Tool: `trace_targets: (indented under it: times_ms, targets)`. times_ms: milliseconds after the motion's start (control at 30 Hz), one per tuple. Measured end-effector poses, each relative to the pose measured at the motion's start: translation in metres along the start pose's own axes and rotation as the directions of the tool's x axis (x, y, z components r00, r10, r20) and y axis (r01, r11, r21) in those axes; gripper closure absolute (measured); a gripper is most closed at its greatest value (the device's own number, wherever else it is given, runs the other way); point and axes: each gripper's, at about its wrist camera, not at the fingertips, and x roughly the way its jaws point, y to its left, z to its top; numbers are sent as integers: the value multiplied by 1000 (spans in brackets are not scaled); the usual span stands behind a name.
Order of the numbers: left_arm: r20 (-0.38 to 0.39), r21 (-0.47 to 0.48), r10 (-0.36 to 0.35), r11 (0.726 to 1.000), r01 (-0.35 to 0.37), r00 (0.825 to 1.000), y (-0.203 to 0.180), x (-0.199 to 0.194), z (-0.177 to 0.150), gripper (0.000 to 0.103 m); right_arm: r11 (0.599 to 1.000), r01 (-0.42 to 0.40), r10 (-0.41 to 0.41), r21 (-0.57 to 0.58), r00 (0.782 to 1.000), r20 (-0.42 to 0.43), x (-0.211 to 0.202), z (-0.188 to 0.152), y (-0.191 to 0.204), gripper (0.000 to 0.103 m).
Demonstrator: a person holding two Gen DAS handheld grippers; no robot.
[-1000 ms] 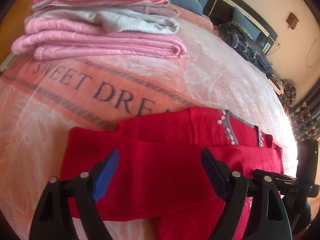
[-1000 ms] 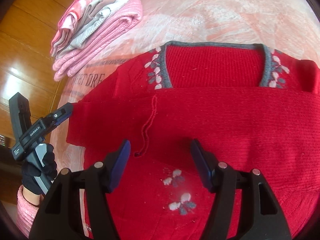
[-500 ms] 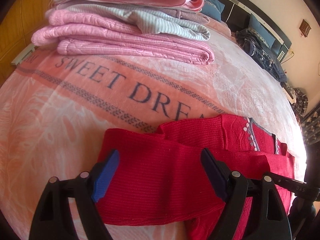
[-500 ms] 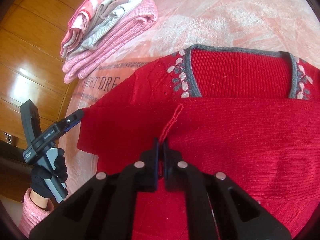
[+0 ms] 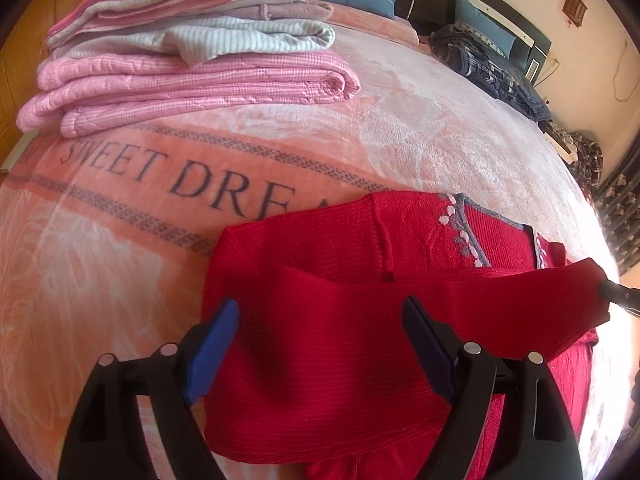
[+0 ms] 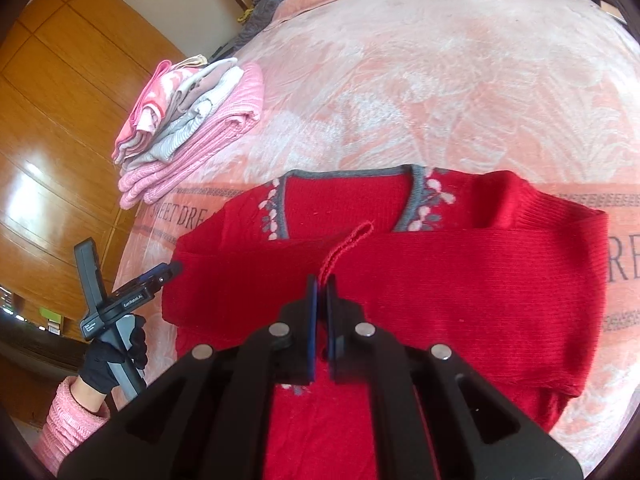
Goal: Fold small clothes
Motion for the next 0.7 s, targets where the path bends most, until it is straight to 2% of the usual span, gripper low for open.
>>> trace_targets:
  times_ms: [200,433,567,700]
  targets:
    - [-15,16,10,1000,-9,1000,-12,10,-3,19,997,63,-64,46,998,7,-23,-12,-46,101]
    - [-22,37,26,999,-25,999,-24,19,-5,19,988,117,-120,96,992,29,-39,-15,-81,101]
    - [-36,47,41,998,-39,999,-27,27,-9,19,980,164,-167,112,986,12,-32,-17,-98,101]
    - [-45,71,61,996,-58,997,-29,36,-13,19,970,202,-197,135,979,-49,-9,-27,-114,100]
